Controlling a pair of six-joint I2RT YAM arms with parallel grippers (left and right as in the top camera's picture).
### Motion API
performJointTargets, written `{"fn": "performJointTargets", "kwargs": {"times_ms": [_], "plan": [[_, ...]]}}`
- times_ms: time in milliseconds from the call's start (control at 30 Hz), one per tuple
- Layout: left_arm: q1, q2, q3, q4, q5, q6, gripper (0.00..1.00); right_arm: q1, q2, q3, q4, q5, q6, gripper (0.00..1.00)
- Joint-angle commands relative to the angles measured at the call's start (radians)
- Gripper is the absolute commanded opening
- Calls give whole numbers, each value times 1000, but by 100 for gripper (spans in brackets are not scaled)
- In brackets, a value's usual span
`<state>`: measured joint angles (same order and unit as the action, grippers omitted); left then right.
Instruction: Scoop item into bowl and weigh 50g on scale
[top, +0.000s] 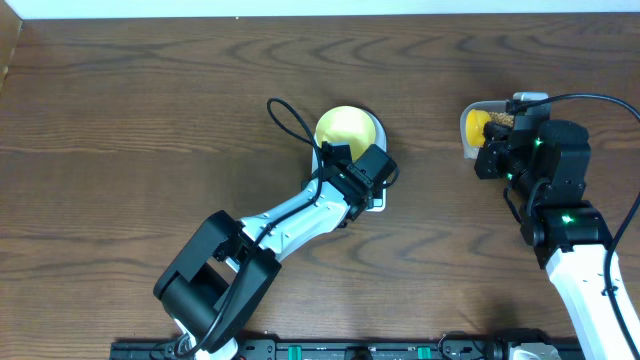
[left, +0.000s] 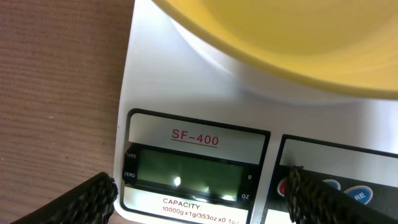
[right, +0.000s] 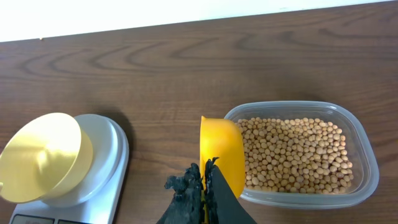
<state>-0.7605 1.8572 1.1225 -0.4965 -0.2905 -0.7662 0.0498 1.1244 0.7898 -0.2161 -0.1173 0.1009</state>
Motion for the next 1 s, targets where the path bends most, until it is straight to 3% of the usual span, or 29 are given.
{"fn": "performJointTargets", "kwargs": {"times_ms": [0, 567, 833, 900, 967], "plan": [[2, 18, -5, -7, -2, -9, 89, -9, -7, 16, -1, -10, -13, 1], [3, -187, -5, -71, 1, 56, 89, -9, -7, 16, -2, -9, -13, 1], [3, -204, -5, -93, 2, 56, 89, -9, -7, 16, -3, -9, -13, 1], [5, -204, -5, -97, 2, 104, 89, -9, -7, 16, -4, -9, -13, 1], [5, -206, -5, -97, 2, 241, 89, -9, -7, 16, -4, -9, -13, 1]]}}
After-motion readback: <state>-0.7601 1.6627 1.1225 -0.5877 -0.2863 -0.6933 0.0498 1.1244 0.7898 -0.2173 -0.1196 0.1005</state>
